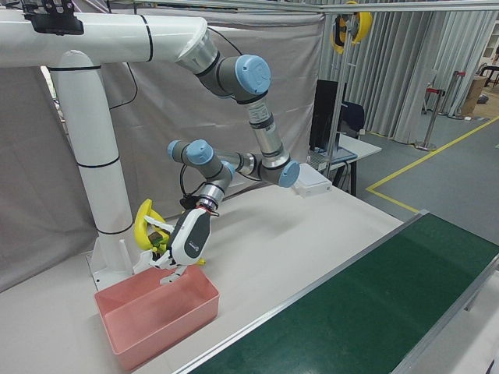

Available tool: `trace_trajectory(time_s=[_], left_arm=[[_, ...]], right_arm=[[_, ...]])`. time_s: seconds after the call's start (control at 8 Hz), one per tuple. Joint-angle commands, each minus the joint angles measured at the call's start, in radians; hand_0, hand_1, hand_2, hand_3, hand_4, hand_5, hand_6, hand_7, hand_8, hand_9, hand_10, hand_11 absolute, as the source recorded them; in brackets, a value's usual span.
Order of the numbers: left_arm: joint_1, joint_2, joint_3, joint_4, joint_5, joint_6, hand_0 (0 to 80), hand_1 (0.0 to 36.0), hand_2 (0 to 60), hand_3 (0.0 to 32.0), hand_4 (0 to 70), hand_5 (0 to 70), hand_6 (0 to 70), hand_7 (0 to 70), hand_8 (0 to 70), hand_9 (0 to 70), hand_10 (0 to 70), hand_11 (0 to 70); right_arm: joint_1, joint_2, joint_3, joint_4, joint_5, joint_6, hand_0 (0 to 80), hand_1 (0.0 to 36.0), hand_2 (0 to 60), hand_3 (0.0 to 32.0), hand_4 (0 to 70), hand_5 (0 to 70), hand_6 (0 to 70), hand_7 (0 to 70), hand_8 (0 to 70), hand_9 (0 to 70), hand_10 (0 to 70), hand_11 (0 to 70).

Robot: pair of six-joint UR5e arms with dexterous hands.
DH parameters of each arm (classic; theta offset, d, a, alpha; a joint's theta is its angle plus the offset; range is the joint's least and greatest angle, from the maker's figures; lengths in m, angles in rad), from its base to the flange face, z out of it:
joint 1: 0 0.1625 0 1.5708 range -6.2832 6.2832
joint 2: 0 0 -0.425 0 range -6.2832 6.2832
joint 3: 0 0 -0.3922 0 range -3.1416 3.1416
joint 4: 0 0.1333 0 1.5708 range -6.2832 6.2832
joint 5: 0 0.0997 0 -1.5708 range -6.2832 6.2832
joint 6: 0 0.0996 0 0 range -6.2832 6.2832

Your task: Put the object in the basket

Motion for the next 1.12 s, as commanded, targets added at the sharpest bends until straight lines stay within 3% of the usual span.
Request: trace_trajectory(time_s=[0.0, 0.12, 0.38, 0.5, 0.62, 0.75, 0.88, 1.0], left_arm=[[-0.011, 0.005, -0.002, 0.03, -0.002, 0.003, 0.0, 0.0, 6.0, 1.4, 0.7, 35.9, 7.1, 17.2, 18.5, 16.7, 5.1, 6.7], [-0.011, 0.005, -0.002, 0.061, -0.002, 0.003, 0.0, 0.0, 0.0, 8.8, 0.0, 31.6, 3.9, 11.4, 15.4, 13.1, 2.6, 2.9], [-0.014, 0.007, 0.003, 0.063, -0.002, 0.003, 0.0, 0.0, 0.0, 19.6, 0.0, 6.6, 1.4, 6.6, 12.0, 7.1, 0.0, 0.0], [-0.019, 0.007, -0.002, 0.072, -0.002, 0.003, 0.0, 0.0, 0.0, 22.6, 0.0, 4.3, 0.9, 6.1, 11.8, 6.5, 0.0, 0.0], [-0.026, 0.005, -0.002, 0.086, 0.0, 0.001, 0.0, 0.0, 0.0, 21.8, 0.0, 7.7, 0.8, 6.2, 12.3, 7.0, 0.0, 0.0], [-0.055, 0.005, -0.005, 0.09, 0.006, 0.0, 0.0, 0.0, 0.0, 25.0, 0.0, 10.3, 0.1, 6.2, 12.3, 8.0, 0.0, 0.0], [-0.065, 0.005, -0.028, 0.099, 0.009, -0.002, 0.0, 0.0, 0.0, 26.0, 0.0, 13.0, 0.0, 6.3, 13.0, 9.4, 0.0, 0.0], [-0.071, 0.007, -0.055, 0.118, 0.009, 0.0, 0.0, 0.0, 0.0, 24.6, 0.0, 14.6, 0.0, 6.5, 13.2, 10.3, 0.0, 0.0]], right_arm=[[0.0, 0.0, 0.0, 0.0, 0.0, 0.001, 0.0, 0.0, 0.0, 0.0, 0.0, 0.0, 0.0, 0.0, 0.0, 0.0, 0.0, 0.0], [0.0, 0.0, 0.0, 0.0, 0.0, 0.001, 0.0, 0.0, 0.0, 0.0, 0.0, 0.0, 0.0, 0.0, 0.0, 0.0, 0.0, 0.0], [0.0, 0.0, 0.001, 0.0, 0.0, 0.001, 0.0, 0.0, 0.0, 0.0, 0.0, 0.0, 0.0, 0.0, 0.0, 0.0, 0.0, 0.0], [0.0, 0.0, 0.0, 0.0, 0.0, 0.001, 0.0, 0.0, 0.0, 0.0, 0.0, 0.0, 0.0, 0.0, 0.0, 0.0, 0.0, 0.0], [0.0, 0.0, 0.0, 0.0, 0.0, 0.001, 0.0, 0.0, 0.0, 0.0, 0.0, 0.0, 0.0, 0.0, 0.0, 0.0, 0.0, 0.0], [0.0, 0.0, 0.0, 0.0, 0.0, 0.001, 0.0, 0.0, 0.0, 0.0, 0.0, 0.0, 0.0, 0.0, 0.0, 0.0, 0.0, 0.0], [0.0, 0.0, 0.001, 0.0, 0.0, 0.001, 0.0, 0.0, 0.0, 0.0, 0.0, 0.0, 0.0, 0.0, 0.0, 0.0, 0.0, 0.0], [0.0, 0.0, 0.002, 0.0, 0.0, 0.001, 0.0, 0.0, 0.0, 0.0, 0.0, 0.0, 0.0, 0.0, 0.0, 0.0, 0.0, 0.0]])
